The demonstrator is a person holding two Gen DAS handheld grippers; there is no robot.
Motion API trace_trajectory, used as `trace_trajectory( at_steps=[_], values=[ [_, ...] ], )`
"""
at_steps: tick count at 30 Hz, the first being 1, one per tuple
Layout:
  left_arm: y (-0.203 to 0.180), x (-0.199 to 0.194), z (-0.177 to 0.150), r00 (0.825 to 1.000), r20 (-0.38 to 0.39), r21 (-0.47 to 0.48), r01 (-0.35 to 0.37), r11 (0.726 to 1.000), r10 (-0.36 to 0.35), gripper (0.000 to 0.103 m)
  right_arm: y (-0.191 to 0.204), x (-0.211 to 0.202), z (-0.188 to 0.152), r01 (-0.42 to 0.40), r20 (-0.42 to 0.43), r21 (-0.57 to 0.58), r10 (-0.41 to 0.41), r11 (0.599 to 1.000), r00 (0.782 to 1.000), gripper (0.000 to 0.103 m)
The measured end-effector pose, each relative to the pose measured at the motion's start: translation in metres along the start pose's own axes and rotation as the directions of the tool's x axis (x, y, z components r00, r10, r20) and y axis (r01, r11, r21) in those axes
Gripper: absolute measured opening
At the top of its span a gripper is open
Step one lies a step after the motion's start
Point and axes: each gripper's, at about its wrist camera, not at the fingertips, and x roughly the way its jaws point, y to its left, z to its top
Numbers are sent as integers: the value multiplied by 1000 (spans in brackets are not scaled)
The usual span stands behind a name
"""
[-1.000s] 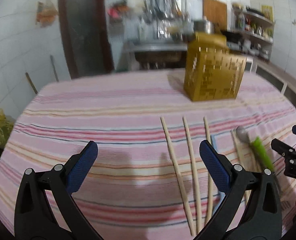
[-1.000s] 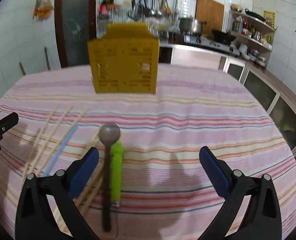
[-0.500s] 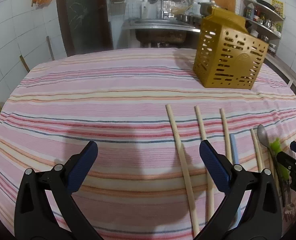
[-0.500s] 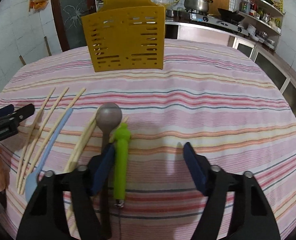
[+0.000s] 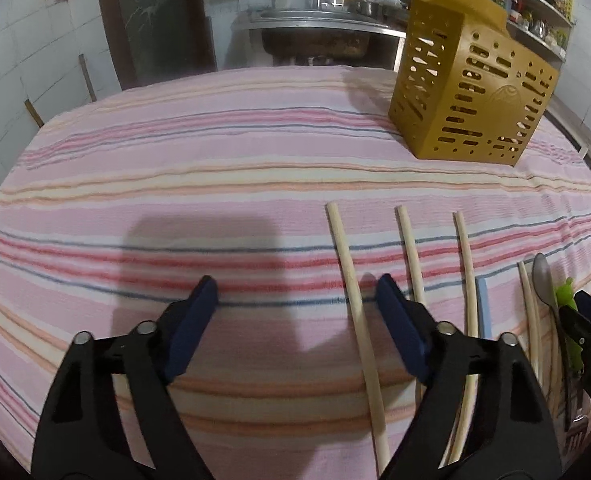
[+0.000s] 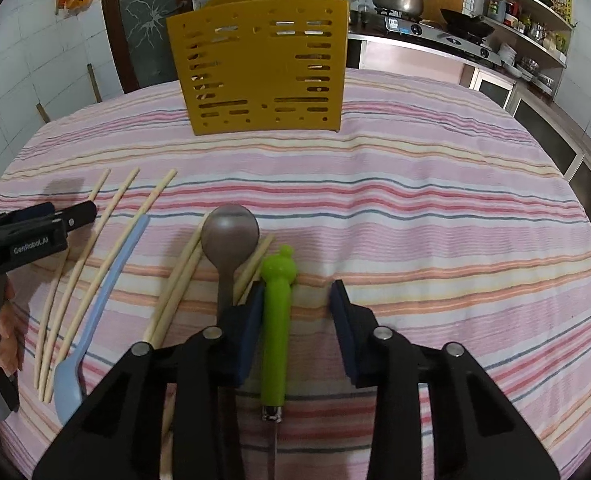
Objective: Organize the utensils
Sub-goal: 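Grasp the green-handled fork with the right tool while the left tool grasps a chopstick, then carry fork and chopstick into the yellow holder while both tools open to release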
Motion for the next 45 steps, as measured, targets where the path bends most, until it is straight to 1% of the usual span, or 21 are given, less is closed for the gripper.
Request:
trace_trajectory(
  at_steps=[2,3,4,5,7,8,9,10,12,15,19,22,26,29,32,36,38,40,45],
  values=[
    [0,4,5,1000,-18,-4,6,1000,-6,69,-1,1,2,1,-2,3,-1,1000,1000,32],
    [0,5,8,1000,-25,-8,8,1000,-8,64,-2,0,3,0,-5,11,0,1000,1000,30],
    [0,6,10,999,-31,-8,8,1000,-9,57,-3,0,4,-3,-8,15,3,1000,1000,29],
    [0,7,14,999,-43,-8,11,1000,-11,53,-3,0,5,-5,-12,17,5,1000,1000,28],
    [-1,8,18,998,-63,-14,21,1000,-22,38,-2,1,7,-6,-20,17,6,1000,1000,26],
    [-1,9,20,997,-71,-18,26,1000,-27,33,-2,2,9,-6,-25,16,6,1000,1000,25],
    [-2,9,21,996,-77,-21,33,999,-35,25,-2,4,11,-4,-28,15,4,1000,1000,22],
    [-2,9,22,995,-83,-27,44,999,-46,18,-1,4,12,-3,-30,11,4,1000,1000,16],
    [-3,10,23,994,-90,-44,61,997,-65,13,0,6,14,-15,-37,10,15,1000,999,15],
    [-5,8,20,995,-77,-46,60,997,-63,7,0,7,15,-22,-31,15,23,1000,999,15],
    [-3,-2,12,996,-54,-62,68,996,-72,6,-5,2,12,-42,-10,36,43,998,999,15],
    [-1,-17,8,997,-17,-75,73,994,-75,5,-8,-6,10,-56,29,53,54,997,998,15],
    [3,-42,0,996,54,-91,72,993,-68,5,-14,-27,8,-68,114,82,59,994,992,15],
    [8,-66,-9,990,129,-98,63,993,-51,5,-17,-45,5,-71,185,91,53,993,981,15],
    [12,-94,-15,975,220,-100,53,994,-30,5,-20,-64,1,-82,261,102,53,991,964,15],
    [16,-134,-28,945,326,-94,59,994,-25,5,-23,-86,-4,-81,352,114,36,990,935,15],
    [18,-150,-34,931,364,-92,56,994,-19,5,-25,-95,-6,-83,385,117,31,990,922,15],
    [22,-160,-39,922,388,-100,56,993,-13,5,-26,-105,-9,-86,426,120,27,989,904,15],
    [26,-185,-49,893,450,-114,62,992,-4,5,-29,-117,-11,-100,488,125,27,987,873,15]
  ],
)
